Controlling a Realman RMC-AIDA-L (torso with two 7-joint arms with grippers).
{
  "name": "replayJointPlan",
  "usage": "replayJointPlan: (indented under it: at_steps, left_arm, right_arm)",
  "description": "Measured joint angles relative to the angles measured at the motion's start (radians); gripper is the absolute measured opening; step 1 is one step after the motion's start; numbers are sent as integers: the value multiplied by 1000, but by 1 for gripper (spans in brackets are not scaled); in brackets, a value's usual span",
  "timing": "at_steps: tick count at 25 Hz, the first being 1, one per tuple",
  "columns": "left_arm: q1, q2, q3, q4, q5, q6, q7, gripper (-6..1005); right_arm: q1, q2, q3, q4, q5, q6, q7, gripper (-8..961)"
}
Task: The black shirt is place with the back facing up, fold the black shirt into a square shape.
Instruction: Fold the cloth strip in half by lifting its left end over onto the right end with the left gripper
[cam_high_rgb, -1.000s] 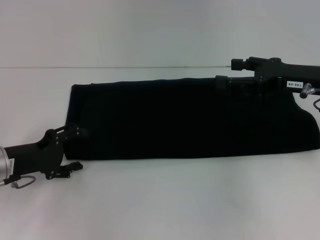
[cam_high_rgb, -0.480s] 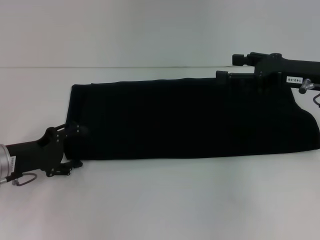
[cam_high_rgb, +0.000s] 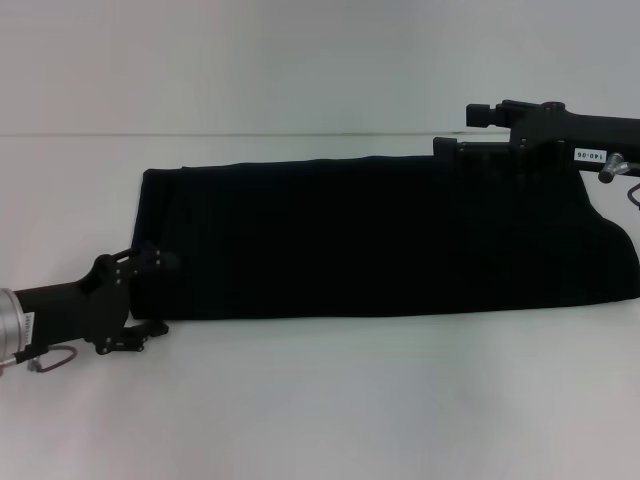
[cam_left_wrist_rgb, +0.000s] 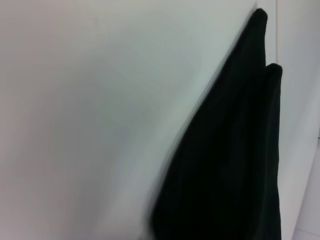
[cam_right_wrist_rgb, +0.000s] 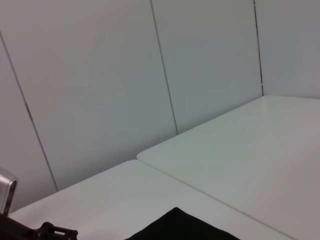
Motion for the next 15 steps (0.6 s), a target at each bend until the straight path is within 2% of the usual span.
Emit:
replayJointPlan:
  at_steps: [15]
  left_arm:
    - [-5,2,1,-10,1,-42,9,964]
  right_arm:
    - [8,3,-8,4,0,-6,4,900]
